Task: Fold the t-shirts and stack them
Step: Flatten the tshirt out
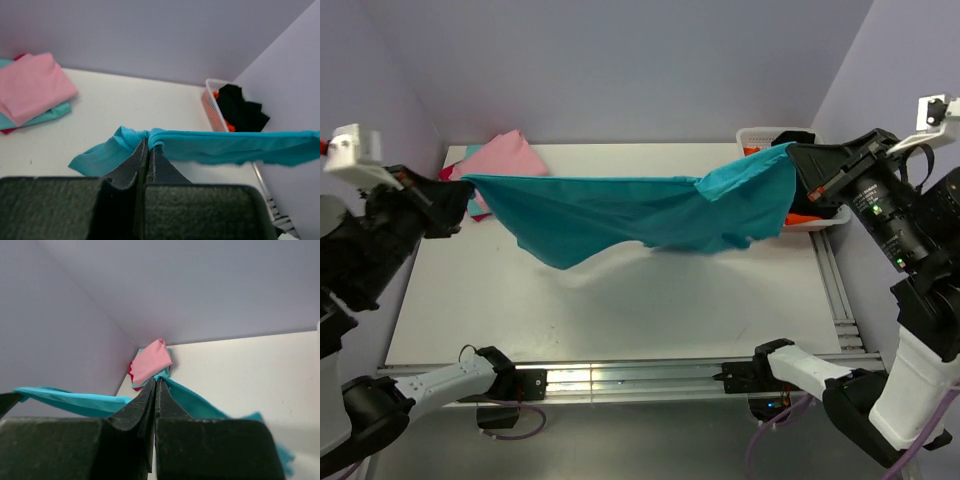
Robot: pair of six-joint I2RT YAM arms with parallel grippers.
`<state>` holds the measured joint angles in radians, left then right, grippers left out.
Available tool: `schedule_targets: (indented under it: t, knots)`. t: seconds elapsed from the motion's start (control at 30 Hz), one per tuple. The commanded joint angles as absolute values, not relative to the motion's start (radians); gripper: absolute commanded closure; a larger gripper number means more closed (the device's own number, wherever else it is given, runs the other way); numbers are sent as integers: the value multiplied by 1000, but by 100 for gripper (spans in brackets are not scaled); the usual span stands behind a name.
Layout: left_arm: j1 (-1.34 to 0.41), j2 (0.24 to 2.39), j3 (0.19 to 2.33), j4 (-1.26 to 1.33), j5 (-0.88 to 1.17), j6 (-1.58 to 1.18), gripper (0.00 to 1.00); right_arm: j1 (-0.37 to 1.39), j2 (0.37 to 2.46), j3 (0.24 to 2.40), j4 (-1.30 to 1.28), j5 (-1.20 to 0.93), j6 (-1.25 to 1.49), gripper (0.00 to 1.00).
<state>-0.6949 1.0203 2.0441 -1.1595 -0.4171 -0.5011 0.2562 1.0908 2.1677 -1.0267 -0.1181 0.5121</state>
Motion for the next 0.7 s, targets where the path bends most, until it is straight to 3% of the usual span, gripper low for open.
schedule_targets:
  t: [0.0,0.17,0.37,0.5,0.67]
  knots:
    - [-692,1003,2030,-1069,-420,-437,100,253,1103,2155,-1057,-72,479,100]
    - [-692,1063,1862,-910,-463,-370,100,245,1201,2147,-1034,28,434,100]
    - [-660,1302,1890,-714,-531,-227,100,164,1495,2295,-1032,8,477,100]
    - [-600,1503,2049,-687,-488,-288,100,135,1678,2422,-942,-38,500,100]
    - [-392,1813,2340,-655,-189,-449,100,48,1818,2554,-803,-152,558,100]
